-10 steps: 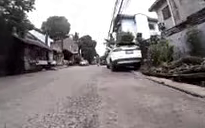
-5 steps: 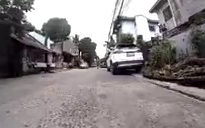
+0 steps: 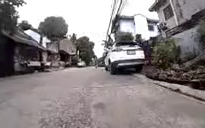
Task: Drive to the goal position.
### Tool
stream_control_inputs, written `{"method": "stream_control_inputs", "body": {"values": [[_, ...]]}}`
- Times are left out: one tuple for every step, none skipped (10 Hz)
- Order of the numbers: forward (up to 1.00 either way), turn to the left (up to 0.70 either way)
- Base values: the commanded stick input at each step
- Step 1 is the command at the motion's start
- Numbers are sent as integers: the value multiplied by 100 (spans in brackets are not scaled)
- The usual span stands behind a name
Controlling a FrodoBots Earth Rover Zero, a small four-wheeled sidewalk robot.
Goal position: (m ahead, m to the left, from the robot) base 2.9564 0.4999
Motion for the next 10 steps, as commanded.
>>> {"method": "stream_control_inputs", "body": {"values": [[100,27],[100,27],[100,27],[100,27],[100,27],[100,27],[100,6],[100,0],[100,0],[100,0]]}}
